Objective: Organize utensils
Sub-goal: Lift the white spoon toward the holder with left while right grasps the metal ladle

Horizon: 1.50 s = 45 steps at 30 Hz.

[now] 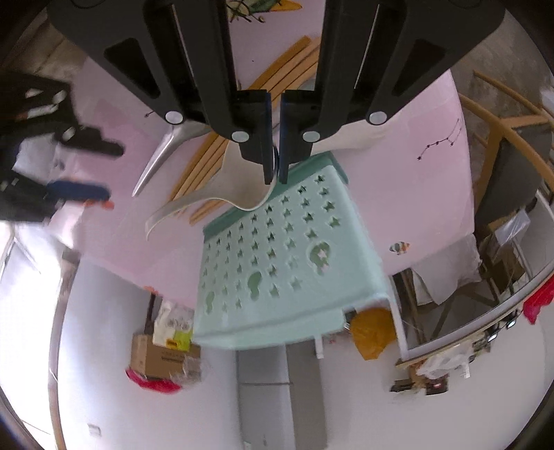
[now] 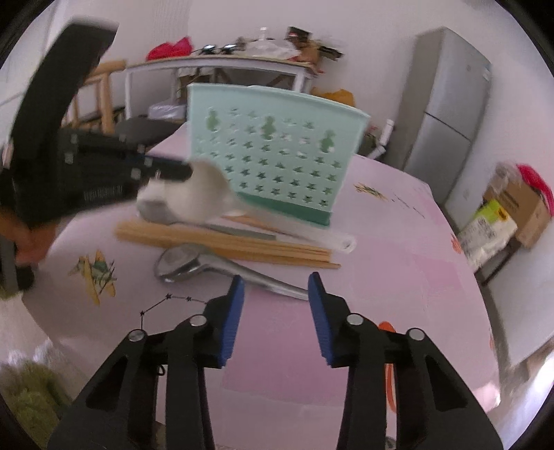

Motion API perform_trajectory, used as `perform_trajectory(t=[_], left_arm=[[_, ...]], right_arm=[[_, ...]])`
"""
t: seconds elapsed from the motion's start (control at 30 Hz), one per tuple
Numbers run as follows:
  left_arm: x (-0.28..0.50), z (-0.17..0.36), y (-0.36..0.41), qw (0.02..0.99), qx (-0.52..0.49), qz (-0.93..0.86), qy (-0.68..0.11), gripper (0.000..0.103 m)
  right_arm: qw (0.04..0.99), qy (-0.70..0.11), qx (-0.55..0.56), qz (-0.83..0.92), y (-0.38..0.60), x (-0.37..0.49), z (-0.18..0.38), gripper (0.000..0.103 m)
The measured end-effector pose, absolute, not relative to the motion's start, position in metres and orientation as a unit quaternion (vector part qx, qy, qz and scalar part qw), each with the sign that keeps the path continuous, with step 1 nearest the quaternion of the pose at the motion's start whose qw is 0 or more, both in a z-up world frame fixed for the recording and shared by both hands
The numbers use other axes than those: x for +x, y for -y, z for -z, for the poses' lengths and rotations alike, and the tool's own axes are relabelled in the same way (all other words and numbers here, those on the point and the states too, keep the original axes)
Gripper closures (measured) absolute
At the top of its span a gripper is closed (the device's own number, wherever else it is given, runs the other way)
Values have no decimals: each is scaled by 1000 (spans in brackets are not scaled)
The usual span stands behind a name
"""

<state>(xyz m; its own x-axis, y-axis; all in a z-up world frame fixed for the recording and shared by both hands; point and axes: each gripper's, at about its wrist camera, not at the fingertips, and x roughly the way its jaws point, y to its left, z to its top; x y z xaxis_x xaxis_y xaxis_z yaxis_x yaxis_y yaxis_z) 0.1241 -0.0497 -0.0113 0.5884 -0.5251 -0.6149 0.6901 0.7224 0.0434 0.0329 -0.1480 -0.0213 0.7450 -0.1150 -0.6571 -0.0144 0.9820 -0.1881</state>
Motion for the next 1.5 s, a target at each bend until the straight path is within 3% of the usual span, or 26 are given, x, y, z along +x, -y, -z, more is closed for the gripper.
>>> perform_trajectory(t=[0.13,0.57,0.93,1.17,1.5], left_arm=[[120,-3,33,892,103,327,-293,101],[102,-24,-5,918,55,265,-292,101],[101,-32,-12,924,52,234,-297,101],[98,-41,-16,930,56,213,-293,101],[93,-75,-20,946,73,184,-258,101]], right_arm=[[918,-371,-137,1,138,41,31,73],[877,-390,-276,-53,114,61,53,73],[870,-373,-317,-68,97,73,52,73],[867,-348,-352,-57,83,64,61,90],[875,-322,-356,-62,90,46,48,95]])
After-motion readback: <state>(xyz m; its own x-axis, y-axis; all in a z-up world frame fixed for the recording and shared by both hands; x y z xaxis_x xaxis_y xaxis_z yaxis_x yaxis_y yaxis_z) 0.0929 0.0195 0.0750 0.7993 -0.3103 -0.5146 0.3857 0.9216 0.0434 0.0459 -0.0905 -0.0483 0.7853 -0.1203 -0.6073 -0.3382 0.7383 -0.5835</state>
